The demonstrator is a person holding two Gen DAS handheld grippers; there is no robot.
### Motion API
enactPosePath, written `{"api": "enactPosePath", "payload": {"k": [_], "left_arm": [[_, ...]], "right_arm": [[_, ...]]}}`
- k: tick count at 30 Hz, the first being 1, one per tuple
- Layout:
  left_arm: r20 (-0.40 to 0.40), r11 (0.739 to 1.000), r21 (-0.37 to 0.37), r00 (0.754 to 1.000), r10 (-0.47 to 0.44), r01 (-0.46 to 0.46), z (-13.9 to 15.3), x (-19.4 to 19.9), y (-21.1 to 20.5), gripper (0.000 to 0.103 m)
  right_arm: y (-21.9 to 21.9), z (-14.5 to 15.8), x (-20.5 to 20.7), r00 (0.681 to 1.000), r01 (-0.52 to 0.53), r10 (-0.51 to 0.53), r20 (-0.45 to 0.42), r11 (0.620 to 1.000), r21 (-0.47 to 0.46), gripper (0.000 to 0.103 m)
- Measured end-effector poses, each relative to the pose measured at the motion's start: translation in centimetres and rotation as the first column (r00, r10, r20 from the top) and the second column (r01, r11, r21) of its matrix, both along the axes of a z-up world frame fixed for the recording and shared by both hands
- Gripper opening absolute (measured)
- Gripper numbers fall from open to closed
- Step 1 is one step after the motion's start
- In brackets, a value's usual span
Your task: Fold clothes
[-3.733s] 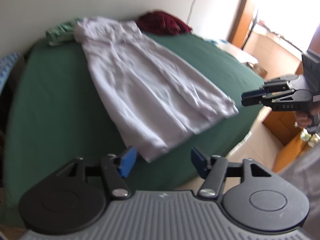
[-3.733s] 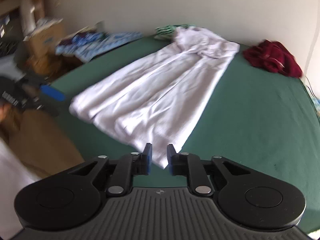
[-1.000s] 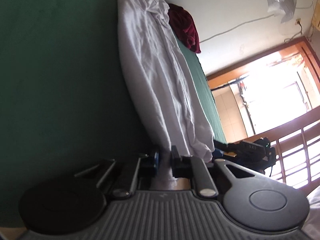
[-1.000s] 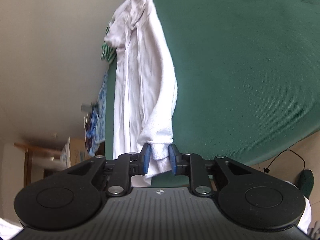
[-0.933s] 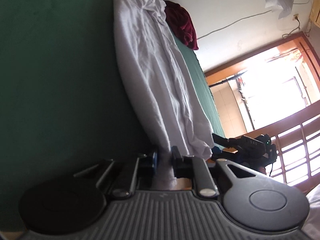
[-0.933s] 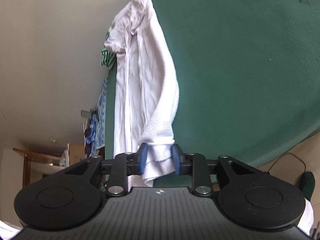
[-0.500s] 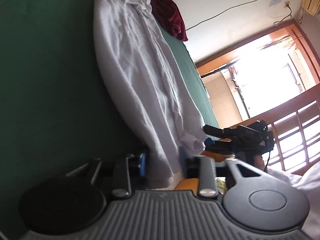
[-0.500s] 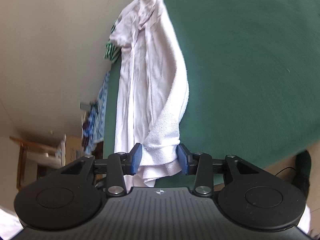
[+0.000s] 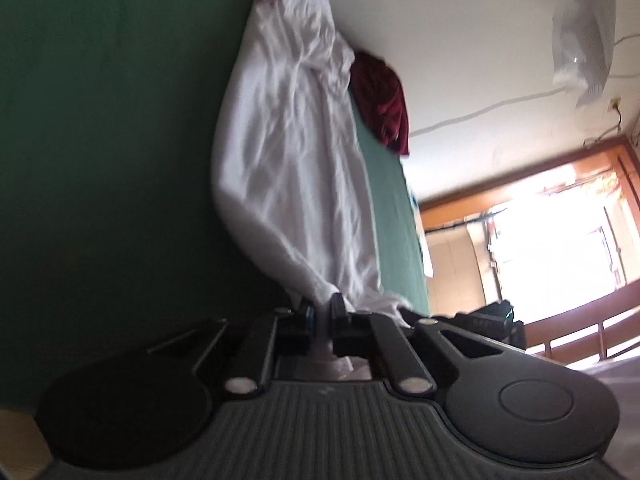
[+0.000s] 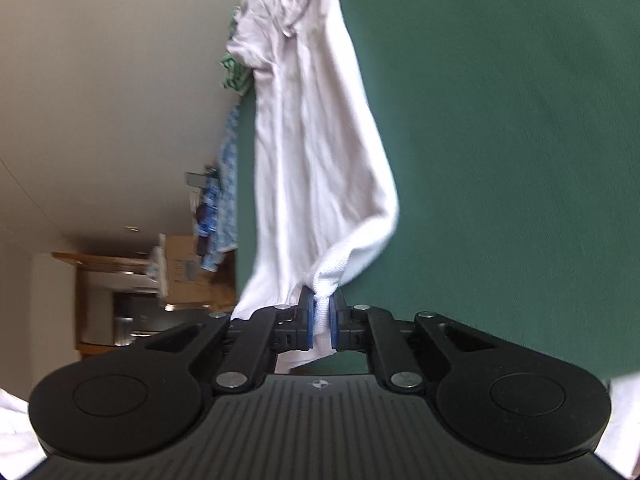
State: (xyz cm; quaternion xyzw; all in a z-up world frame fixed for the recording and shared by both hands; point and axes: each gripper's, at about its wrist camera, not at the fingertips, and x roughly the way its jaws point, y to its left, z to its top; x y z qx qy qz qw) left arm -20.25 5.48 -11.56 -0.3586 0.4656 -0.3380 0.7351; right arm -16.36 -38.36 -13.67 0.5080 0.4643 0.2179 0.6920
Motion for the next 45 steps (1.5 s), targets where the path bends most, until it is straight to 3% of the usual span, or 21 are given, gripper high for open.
{"api": "enactPosePath", "payload": {"k": [5, 11, 16, 20, 22, 24, 26, 27, 29, 31, 33, 35, 37, 38, 39, 40, 42, 44, 45], "left_arm": [[0.053, 0.996, -0.018, 0.994, 0.093, -0.092, 2.4, 3.1, -0.9, 0.003], [0.113, 0.993, 0.056, 0.988, 0.102, -0.109, 3.3, 8.2, -2.6, 0.003], [0.061, 0.992, 0.083, 0.994, 0.095, -0.100, 0.8, 13.0, -3.2, 0.004], [-0.014, 0.993, 0.081, 0.996, 0.085, -0.083, -1.4, 15.5, -2.7, 0.007], [-0.060, 0.995, 0.067, 0.996, 0.073, -0.069, -2.1, 16.6, -2.3, 0.022], [-0.092, 0.998, 0.011, 0.994, 0.057, -0.056, -2.3, 17.6, -1.7, 0.059], [-0.062, 0.996, -0.033, 0.995, 0.079, -0.081, -1.1, 18.2, -0.6, 0.083], [-0.026, 0.995, -0.042, 0.995, 0.092, -0.093, -0.1, 18.3, 0.0, 0.089], [0.069, 0.995, -0.024, 0.993, 0.097, -0.096, 2.1, 17.8, 0.9, 0.089], [0.154, 0.994, 0.071, 0.986, 0.065, -0.077, 3.7, 16.4, 1.1, 0.091], [0.183, 0.983, 0.177, 0.983, 0.007, -0.039, 3.7, 14.6, 0.4, 0.090], [0.187, 0.967, 0.252, 0.982, -0.027, -0.021, 2.8, 12.9, -0.9, 0.087], [0.188, 0.949, 0.315, 0.980, -0.060, -0.003, 1.6, 11.9, -2.6, 0.080], [0.195, 0.934, 0.358, 0.978, -0.078, 0.003, 1.0, 11.6, -3.5, 0.072], [0.222, 0.911, 0.412, 0.971, -0.094, -0.006, 0.5, 11.3, -4.3, 0.061], [0.251, 0.890, 0.455, 0.963, -0.100, -0.026, 0.4, 11.1, -4.9, 0.058], [0.276, 0.861, 0.505, 0.957, -0.094, -0.061, 0.4, 11.0, -5.1, 0.039], [0.279, 0.846, 0.525, 0.957, -0.074, -0.088, 0.3, 10.7, -4.1, 0.030], [0.288, 0.839, 0.536, 0.955, -0.076, -0.095, 0.3, 10.3, -3.7, 0.026]], "right_arm": [[-1.1, 0.6, 3.2, 0.999, 0.004, -0.008, 0.044, 0.997, 0.083, 0.008], [-1.9, 1.3, 8.9, 0.996, 0.010, -0.018, 0.093, 0.996, 0.089, 0.010], [-1.7, 0.3, 11.7, 0.997, 0.061, -0.062, 0.055, 0.998, 0.020, 0.015], [-1.4, -0.5, 12.3, 0.991, 0.125, -0.125, 0.052, 0.992, 0.001, 0.034], [-1.6, -0.3, 12.5, 0.983, 0.172, -0.172, 0.069, 0.985, -0.001, 0.041], [-1.7, 0.5, 12.3, 0.969, 0.227, -0.224, 0.104, 0.973, -0.026, 0.044], [-1.5, 2.1, 11.6, 0.959, 0.239, -0.221, 0.175, 0.967, -0.088, 0.044], [-1.0, 3.1, 11.2, 0.958, 0.222, -0.188, 0.217, 0.964, -0.147, 0.044], [0.6, 5.1, 10.4, 0.952, 0.180, -0.089, 0.294, 0.937, -0.300, 0.044], [2.4, 6.1, 9.8, 0.939, 0.131, 0.031, 0.342, 0.888, -0.441, 0.043], [3.6, 6.2, 8.8, 0.920, 0.080, 0.141, 0.364, 0.845, -0.529, 0.039], [4.7, 5.4, 9.0, 0.914, 0.070, 0.182, 0.364, 0.811, -0.580, 0.032], [5.6, 4.6, 9.9, 0.917, 0.069, 0.198, 0.347, 0.777, -0.626, 0.027], [5.8, 4.3, 10.4, 0.918, 0.071, 0.201, 0.341, 0.765, -0.640, 0.026], [5.8, 3.9, 11.0, 0.919, 0.074, 0.201, 0.338, 0.756, -0.651, 0.025], [5.8, 3.6, 11.7, 0.920, 0.085, 0.196, 0.341, 0.748, -0.658, 0.022], [5.6, 3.1, 13.3, 0.918, 0.128, 0.163, 0.361, 0.740, -0.660, 0.016], [4.2, 2.8, 13.8, 0.924, 0.163, 0.111, 0.367, 0.754, -0.637, 0.001], [3.6, 2.8, 13.9, 0.924, 0.179, 0.086, 0.372, 0.762, -0.622, 0.000]]}}
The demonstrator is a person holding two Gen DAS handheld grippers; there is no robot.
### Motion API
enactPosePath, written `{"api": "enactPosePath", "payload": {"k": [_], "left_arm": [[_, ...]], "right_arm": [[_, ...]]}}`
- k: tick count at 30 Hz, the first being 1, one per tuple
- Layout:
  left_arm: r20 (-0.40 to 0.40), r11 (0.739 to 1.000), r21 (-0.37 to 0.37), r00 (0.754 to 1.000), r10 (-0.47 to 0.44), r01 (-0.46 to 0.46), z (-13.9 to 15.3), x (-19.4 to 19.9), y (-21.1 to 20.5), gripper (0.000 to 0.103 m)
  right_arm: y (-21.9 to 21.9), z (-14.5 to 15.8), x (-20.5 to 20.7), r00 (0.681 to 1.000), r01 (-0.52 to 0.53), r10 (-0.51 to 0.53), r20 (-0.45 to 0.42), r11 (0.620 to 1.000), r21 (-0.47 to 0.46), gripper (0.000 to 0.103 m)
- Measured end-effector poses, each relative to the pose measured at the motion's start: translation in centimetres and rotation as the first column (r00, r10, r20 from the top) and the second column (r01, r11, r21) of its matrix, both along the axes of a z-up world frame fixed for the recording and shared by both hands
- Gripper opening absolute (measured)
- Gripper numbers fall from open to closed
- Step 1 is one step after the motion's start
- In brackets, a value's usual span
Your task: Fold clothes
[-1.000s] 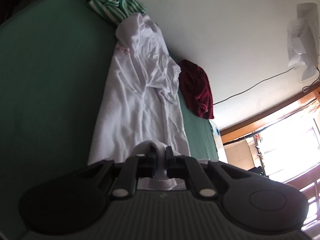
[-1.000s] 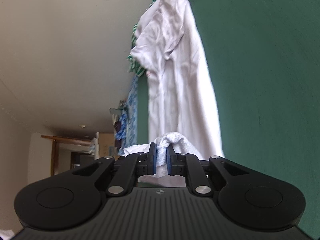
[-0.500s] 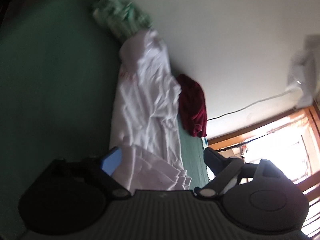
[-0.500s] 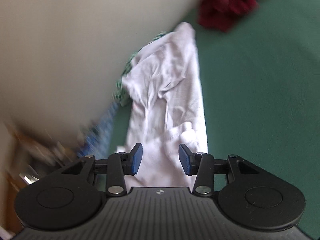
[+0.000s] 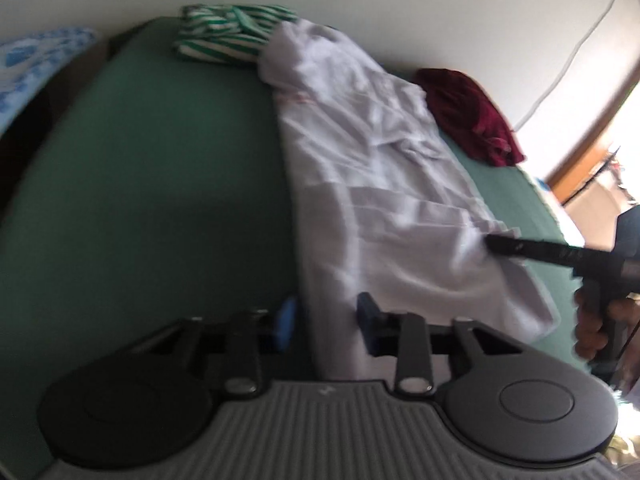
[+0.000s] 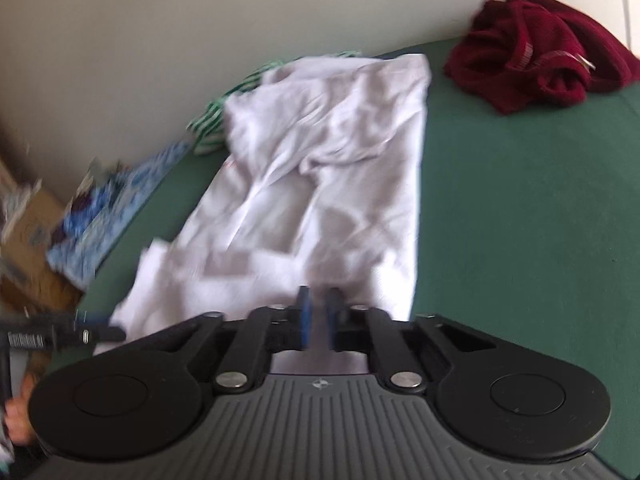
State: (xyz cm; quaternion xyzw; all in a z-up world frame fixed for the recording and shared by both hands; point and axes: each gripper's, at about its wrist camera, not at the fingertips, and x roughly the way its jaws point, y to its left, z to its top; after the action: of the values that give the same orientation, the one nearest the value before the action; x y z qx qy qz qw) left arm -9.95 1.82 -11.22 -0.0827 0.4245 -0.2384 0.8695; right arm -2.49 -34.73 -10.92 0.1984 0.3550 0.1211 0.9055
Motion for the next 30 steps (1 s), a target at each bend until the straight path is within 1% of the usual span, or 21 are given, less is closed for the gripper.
{"api": "enactPosePath", "payload": {"k": [2, 3, 4, 5, 7, 8, 10, 12, 13, 14, 15, 18, 20, 21, 23, 24, 25, 26, 27, 28, 30], "left_arm": [[0.004, 1.000, 0.015, 1.000, 0.005, -0.005, 0.1, -0.3, 0.2, 0.026], [0.004, 1.000, 0.021, 1.000, 0.008, -0.008, 0.2, -0.4, 0.2, 0.026], [0.003, 1.000, 0.027, 1.000, 0.010, -0.010, 0.2, -0.5, 0.2, 0.026], [0.003, 0.999, 0.030, 1.000, 0.014, -0.014, 0.4, -0.7, 0.3, 0.026], [0.009, 0.999, 0.028, 1.000, 0.024, -0.024, 0.9, -1.2, 0.7, 0.026], [0.015, 0.999, 0.023, 1.000, 0.025, -0.026, 1.1, -1.6, 0.8, 0.028], [0.020, 1.000, 0.009, 1.000, 0.021, -0.021, 1.3, -2.4, 0.8, 0.035], [0.022, 1.000, -0.010, 1.000, 0.000, 0.000, 1.5, -3.1, 0.5, 0.060], [0.023, 1.000, -0.012, 1.000, -0.009, 0.010, 1.5, -3.2, 0.2, 0.065], [0.019, 1.000, -0.011, 1.000, -0.017, 0.017, 1.3, -3.1, -0.2, 0.067], [0.015, 1.000, -0.010, 1.000, -0.025, 0.025, 1.1, -3.1, -0.5, 0.067], [-0.014, 0.999, -0.040, 1.000, -0.023, 0.023, 0.4, -2.5, -0.8, 0.059], [-0.023, 0.996, -0.084, 1.000, -0.015, 0.013, 0.2, -2.2, -0.6, 0.056], [-0.041, 0.993, -0.116, 0.999, -0.012, 0.007, 0.0, -1.9, -0.5, 0.048], [-0.070, 0.983, -0.182, 0.997, 0.009, -0.022, -0.5, -1.4, -0.1, 0.044], [-0.083, 0.979, -0.202, 0.996, 0.022, -0.038, -0.8, -1.2, 0.0, 0.034], [-0.094, 0.976, -0.211, 0.995, 0.033, -0.052, -1.1, -1.0, 0.0, 0.025], [-0.106, 0.973, -0.219, 0.993, 0.044, -0.067, -1.3, -0.8, 0.0, 0.006], [-0.106, 0.972, -0.224, 0.993, 0.053, -0.075, -1.5, -0.8, 0.0, 0.004], [-0.093, 0.974, -0.216, 0.994, 0.056, -0.075, -1.4, -0.9, -0.2, 0.004], [-0.071, 0.980, -0.188, 0.996, 0.058, -0.070, -1.1, -1.2, -0.9, 0.002]], "right_arm": [[-1.0, 0.2, -0.2, 0.998, 0.066, -0.066, 0.012, 0.997, 0.032, 0.000], [-1.4, 0.3, -0.4, 0.994, 0.105, -0.106, 0.018, 0.993, 0.048, 0.003], [-1.8, 0.4, -0.6, 0.989, 0.143, -0.145, 0.024, 0.988, 0.063, 0.014], [-2.3, 0.7, -0.9, 0.985, 0.169, -0.172, 0.029, 0.982, 0.081, 0.016], [-2.9, 1.8, -2.3, 0.989, 0.146, -0.149, 0.027, 0.985, 0.090, 0.016], [-2.9, 2.3, -3.3, 0.993, 0.116, -0.118, 0.023, 0.991, 0.061, 0.018], [-2.4, 3.1, -5.7, 0.999, 0.047, -0.046, 0.023, 0.998, -0.032, 0.026], [-1.7, 3.5, -8.1, 1.000, -0.019, 0.021, 0.016, 0.993, -0.119, 0.033], [-1.3, 3.3, -9.0, 0.999, -0.043, 0.045, 0.006, 0.989, -0.139, 0.040], [-0.9, 3.0, -9.6, 0.998, -0.060, 0.060, -0.009, 0.987, -0.147, 0.044], [-0.6, 2.6, -9.9, 0.998, -0.067, 0.064, -0.027, 0.988, -0.139, 0.044], [0.0, 1.0, -9.8, 0.998, -0.036, 0.031, -0.062, 0.996, -0.082, 0.044], [0.0, 0.3, -9.5, 0.999, 0.008, -0.009, -0.049, 1.000, -0.030, 0.044], [0.0, 0.1, -9.4, 0.999, 0.023, -0.024, -0.040, 1.000, -0.014, 0.044], [0.3, -0.1, -9.2, 0.999, 0.033, -0.033, -0.018, 0.999, -0.009, 0.044], [0.5, -0.2, -9.0, 1.000, 0.030, -0.030, -0.007, 0.999, -0.013, 0.043], [0.6, -0.3, -8.8, 1.000, 0.025, -0.025, 0.002, 0.999, -0.022, 0.038], [0.7, -0.3, -8.4, 1.000, 0.018, -0.018, 0.004, 0.999, -0.036, 0.021], [0.7, -0.3, -8.0, 1.000, 0.011, -0.011, -0.001, 0.999, -0.048, 0.012], [0.6, -0.4, -7.7, 1.000, 0.005, -0.005, -0.005, 0.999, -0.045, 0.009], [-0.1, -0.5, -7.3, 1.000, 0.005, -0.005, -0.025, 1.000, -0.001, 0.008]]}}
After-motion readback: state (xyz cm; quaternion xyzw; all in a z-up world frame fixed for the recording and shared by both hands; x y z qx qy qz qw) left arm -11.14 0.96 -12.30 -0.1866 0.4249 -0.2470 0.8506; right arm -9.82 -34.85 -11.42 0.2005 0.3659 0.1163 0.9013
